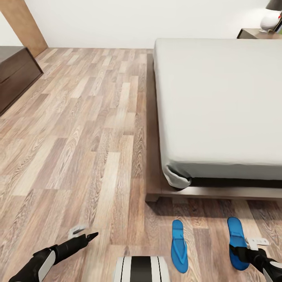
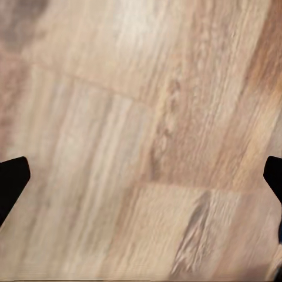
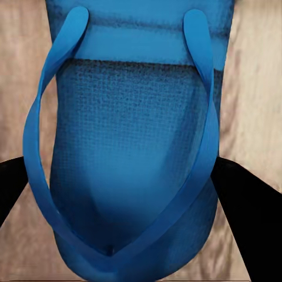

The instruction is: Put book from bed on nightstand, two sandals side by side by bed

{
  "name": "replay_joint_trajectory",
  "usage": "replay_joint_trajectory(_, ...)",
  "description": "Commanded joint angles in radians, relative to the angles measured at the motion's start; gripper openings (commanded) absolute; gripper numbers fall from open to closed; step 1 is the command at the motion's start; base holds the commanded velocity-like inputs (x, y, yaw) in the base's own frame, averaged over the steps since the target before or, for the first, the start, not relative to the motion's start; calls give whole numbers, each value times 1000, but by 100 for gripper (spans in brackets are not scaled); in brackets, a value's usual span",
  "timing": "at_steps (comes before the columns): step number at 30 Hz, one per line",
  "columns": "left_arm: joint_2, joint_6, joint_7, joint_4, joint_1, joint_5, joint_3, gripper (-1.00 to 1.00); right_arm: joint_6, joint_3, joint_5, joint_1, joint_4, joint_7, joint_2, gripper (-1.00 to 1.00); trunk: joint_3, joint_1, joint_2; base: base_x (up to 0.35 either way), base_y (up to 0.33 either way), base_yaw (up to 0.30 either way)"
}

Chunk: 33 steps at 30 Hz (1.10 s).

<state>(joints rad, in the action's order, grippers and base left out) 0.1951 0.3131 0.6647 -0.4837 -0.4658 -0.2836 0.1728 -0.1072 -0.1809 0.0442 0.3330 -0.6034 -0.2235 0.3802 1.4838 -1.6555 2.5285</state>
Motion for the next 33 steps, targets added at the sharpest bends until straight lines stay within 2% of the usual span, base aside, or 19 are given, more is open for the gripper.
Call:
replay_joint_trajectory(1, 0, 9, 3, 1, 0, -7, 2, 100, -8, -5, 5, 0, -3, -7, 0, -100, 1, 0, 0, 0, 315, 0)
replay_joint_trajectory(23, 0, 8, 1, 1, 0, -8, 2, 100, -8, -4, 5, 0, -3, -7, -1, -100, 1, 0, 0, 0, 307, 0)
replay_joint_trajectory(30, -1, 8, -2, 1, -1, -7, 2, 100, -8, -5, 5, 0, -3, -8, -1, -100, 1, 0, 0, 0, 55, 0)
replay_joint_trajectory(33, -1, 8, -4, 1, 0, -7, 2, 100, -8, -5, 4, 0, -3, -8, -1, -100, 12, -1, 1, 0, 2, 0)
